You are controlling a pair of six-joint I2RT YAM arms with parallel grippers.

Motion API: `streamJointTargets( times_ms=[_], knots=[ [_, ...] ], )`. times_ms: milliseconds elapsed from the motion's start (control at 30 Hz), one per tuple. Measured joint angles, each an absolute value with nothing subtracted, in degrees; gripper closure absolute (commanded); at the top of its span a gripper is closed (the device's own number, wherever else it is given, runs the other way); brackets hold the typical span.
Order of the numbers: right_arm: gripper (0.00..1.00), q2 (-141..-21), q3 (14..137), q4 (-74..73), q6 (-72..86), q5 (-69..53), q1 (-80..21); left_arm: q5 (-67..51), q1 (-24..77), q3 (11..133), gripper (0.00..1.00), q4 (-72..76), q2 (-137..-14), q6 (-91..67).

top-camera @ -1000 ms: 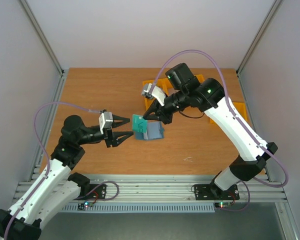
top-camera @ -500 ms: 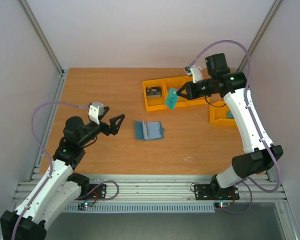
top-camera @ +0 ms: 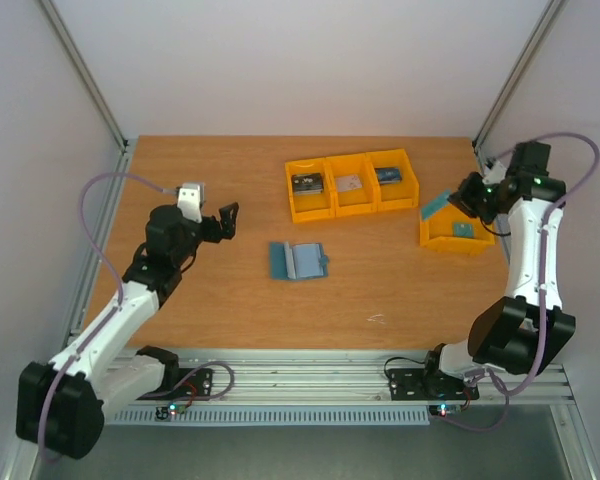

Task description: Take the credit cards out of the card holder

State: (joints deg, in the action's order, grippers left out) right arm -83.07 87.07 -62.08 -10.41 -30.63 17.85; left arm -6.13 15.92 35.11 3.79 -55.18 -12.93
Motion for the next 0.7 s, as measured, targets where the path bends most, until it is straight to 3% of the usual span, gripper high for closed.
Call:
streamJointTargets(
  times_ms=[200,500,700],
  knots=[
    [0.99,-81.54,78.61,-58.19,2.39,-21.1,24.93,-1.32,10.98,43.48,0.01,7.81,-70.72,-14.61],
    [0.99,-81.6,70.22,-48.45,31.59,-3.62,23.79,0.25,4.01,52.18,0.01,14.52,-87.24,-18.48],
    [0.99,-84.2,70.83,-45.28,45.69,6.74,18.44,-2.2,1.34,59.18,0.01,16.23,-96.55,-20.58]
  ],
)
